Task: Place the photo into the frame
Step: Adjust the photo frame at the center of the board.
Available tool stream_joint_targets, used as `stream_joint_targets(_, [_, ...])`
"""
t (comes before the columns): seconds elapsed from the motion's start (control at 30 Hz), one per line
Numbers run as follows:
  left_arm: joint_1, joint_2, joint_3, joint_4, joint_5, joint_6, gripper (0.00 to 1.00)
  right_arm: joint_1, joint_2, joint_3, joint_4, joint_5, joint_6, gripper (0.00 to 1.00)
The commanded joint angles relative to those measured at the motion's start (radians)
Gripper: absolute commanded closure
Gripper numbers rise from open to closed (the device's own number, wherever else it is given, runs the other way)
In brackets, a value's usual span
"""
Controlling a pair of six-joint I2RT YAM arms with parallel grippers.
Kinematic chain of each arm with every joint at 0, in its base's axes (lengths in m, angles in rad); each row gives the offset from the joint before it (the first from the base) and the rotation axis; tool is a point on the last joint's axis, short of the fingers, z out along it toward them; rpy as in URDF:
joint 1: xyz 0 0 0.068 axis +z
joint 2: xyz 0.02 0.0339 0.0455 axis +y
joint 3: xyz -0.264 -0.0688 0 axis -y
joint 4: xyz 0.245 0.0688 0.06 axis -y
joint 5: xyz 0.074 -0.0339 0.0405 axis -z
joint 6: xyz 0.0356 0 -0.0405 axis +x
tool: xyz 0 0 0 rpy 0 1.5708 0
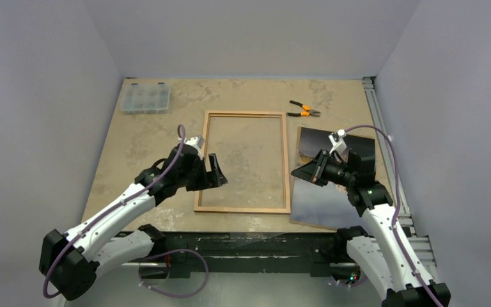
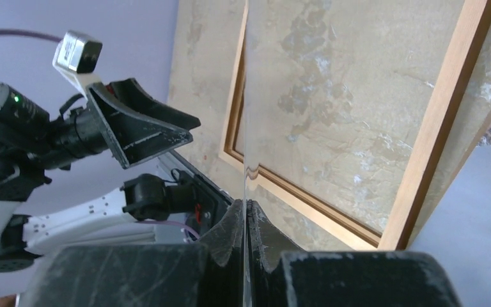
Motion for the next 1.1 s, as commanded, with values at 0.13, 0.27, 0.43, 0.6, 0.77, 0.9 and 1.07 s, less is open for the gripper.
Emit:
stream_joint_targets(0.13, [-0.003,-0.078,0.07,-0.246,-0.306,0.075,0.23,-0.001,-0.003,0.216,-0.126,0.091,0.067,1.0])
stream_joint_targets(0.27, [0.002,0.006,0.107,-0.329,-0.375,0.078,0.25,0.0,-0.019,0.222,-0.125,0.099,0.089,1.0])
stream_joint_targets(0.43, [0.052,0.082,0.045,-0.237,-0.281,0.083,0.26,0.0,-0.009,0.232,-0.097,0.098,0.118,1.0])
stream_joint_targets(0.6, [0.094,0.138,-0.062,-0.082,-0.164,0.071,0.33,0.0,0.032,0.269,-0.083,0.082,0.114,1.0])
stream_joint_targets(0.77, [0.095,0.172,-0.156,0.006,-0.138,0.038,0.4,0.0,0.049,0.296,-0.077,0.063,0.12,1.0])
stream_joint_targets(0.9, [0.095,0.164,-0.217,0.049,-0.126,0.027,0.48,0.0,0.056,0.307,-0.073,0.061,0.131,1.0])
stream_joint_targets(1.07, [0.086,0.13,-0.242,0.054,-0.113,0.03,0.62,-0.001,0.035,0.29,-0.033,0.099,0.177,1.0])
